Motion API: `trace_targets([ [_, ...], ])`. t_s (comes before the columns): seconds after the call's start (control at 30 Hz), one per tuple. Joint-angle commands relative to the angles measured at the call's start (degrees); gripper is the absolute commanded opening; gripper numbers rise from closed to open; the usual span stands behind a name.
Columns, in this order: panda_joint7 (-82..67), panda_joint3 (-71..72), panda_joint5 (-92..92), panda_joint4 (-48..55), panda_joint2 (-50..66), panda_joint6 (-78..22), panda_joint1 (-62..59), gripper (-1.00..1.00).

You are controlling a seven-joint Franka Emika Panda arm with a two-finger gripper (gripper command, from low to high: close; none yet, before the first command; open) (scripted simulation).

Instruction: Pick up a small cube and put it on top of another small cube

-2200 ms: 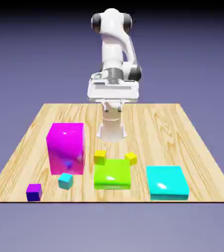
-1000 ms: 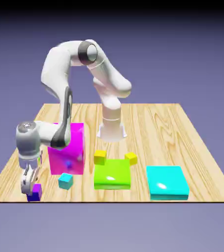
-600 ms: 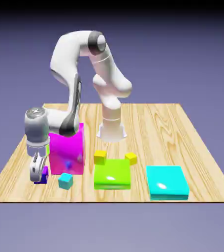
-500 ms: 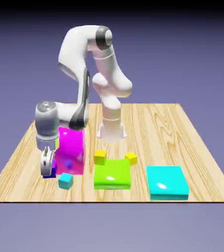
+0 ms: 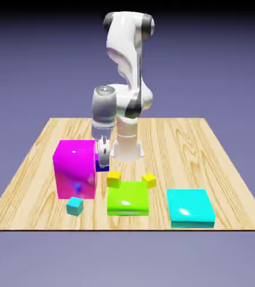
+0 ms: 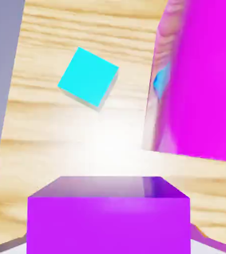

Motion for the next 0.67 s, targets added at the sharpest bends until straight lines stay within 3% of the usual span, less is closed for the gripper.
trace_targets([
  [0.0, 0.2, -0.3, 0.7, -1.9, -2.1, -0.2, 1.2, -1.00],
  [0.1, 0.6, -0.7, 2.0, -5.3, -5.9, -0.5, 3.4, -1.00],
  [0.33, 3.6, -0.3, -2.1, -7.5, 6.9, 14.4, 1.8, -1.00],
  [0.37, 3.6, -0.3, -2.1, -7.5, 6.9, 14.4, 1.8, 1.00],
  [0.63, 0.6, -0.7, 2.0, -5.3, -5.9, -0.5, 3.4, 1.00],
])
